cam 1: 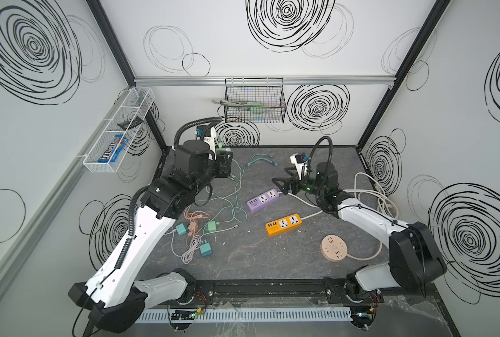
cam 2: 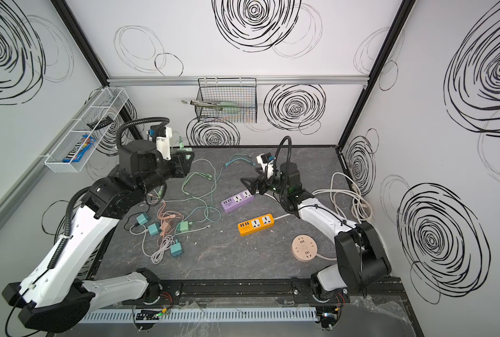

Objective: Insert the plug
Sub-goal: 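Lift the green charger high with the left gripper while the right gripper rises toward it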

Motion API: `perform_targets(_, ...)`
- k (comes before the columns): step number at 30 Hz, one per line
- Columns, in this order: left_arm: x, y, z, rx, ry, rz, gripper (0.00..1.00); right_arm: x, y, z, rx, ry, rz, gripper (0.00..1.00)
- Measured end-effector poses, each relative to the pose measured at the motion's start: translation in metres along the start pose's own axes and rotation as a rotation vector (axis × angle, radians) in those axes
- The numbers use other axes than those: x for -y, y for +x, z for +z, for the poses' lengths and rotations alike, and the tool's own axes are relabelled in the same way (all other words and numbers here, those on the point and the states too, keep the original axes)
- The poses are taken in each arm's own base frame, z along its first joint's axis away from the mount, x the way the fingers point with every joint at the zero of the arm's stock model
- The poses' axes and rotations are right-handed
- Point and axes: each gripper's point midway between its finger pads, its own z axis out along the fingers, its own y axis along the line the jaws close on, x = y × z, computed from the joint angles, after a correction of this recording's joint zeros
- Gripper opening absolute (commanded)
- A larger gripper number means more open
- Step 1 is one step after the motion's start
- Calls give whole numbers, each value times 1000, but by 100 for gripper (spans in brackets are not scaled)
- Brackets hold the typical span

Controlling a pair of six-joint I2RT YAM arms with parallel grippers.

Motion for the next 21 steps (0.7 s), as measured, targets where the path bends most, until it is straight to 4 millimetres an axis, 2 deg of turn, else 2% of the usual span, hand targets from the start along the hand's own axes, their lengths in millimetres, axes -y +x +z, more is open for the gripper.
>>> perform_targets(4, 15, -20, -10, 35, 74, 3, 0, -27, 14, 33, -36, -96, -45, 97)
perform_targets(7, 23, -30, -15, 47, 120, 5, 0, -35, 23, 57, -45, -124, -60, 97)
perform_targets(13, 30, -35, -19, 41, 182, 2, 0, -28, 41, 113, -68, -153, -39, 97)
perform_targets(18, 30, -36, -20, 29, 209, -3, 0, -18, 67, 154, -77, -132, 27, 99)
perform_targets(21, 29, -36, -20, 24, 217, -6, 0, -17, 76, 180, -74, -127, 46, 92)
